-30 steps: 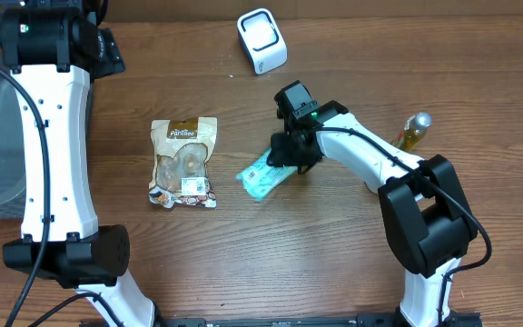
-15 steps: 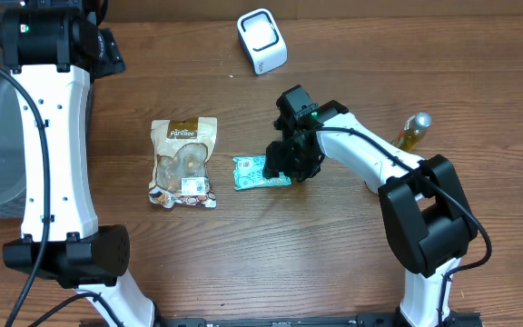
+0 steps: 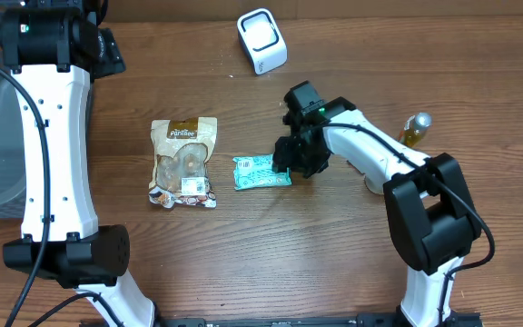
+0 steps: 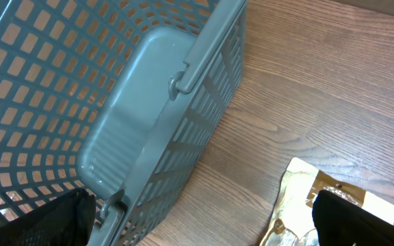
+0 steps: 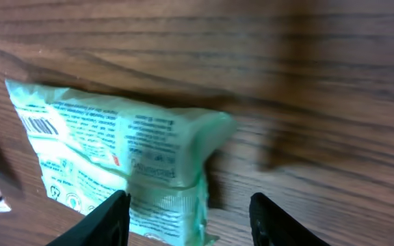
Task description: Scan the item barcode
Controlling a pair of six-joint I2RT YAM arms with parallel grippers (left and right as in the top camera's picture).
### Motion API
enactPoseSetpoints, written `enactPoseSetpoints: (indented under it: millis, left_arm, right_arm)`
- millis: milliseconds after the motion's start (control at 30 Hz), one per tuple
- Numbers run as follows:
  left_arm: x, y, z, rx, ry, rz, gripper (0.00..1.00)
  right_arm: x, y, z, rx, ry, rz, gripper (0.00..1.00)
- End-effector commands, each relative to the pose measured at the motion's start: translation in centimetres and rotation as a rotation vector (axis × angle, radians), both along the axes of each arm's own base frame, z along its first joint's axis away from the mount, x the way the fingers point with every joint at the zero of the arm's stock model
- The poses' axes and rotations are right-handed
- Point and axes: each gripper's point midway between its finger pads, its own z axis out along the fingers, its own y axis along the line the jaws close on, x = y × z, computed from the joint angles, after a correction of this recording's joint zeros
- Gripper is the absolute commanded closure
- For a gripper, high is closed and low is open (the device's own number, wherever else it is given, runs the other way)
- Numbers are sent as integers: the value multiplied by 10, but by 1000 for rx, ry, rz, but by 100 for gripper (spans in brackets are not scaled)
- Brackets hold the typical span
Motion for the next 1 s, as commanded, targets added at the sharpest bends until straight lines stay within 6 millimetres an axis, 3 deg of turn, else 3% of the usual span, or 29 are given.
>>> enactPoseSetpoints:
  millis: [0, 167, 700, 967]
  left_arm:
    - [1, -3, 7, 4, -16, -23, 0]
    - [1, -3, 7, 4, -16, -23, 0]
    - [1, -3, 7, 4, -16, -23, 0]
    - [1, -3, 7, 4, -16, -23, 0]
  right_arm:
    - [-1, 12, 10, 114, 19, 67, 46]
    - [-5, 12, 4, 121, 28, 66, 46]
    - [-11, 9, -38, 144, -13, 13, 51]
    - [-14, 7, -42, 141, -5, 12, 55]
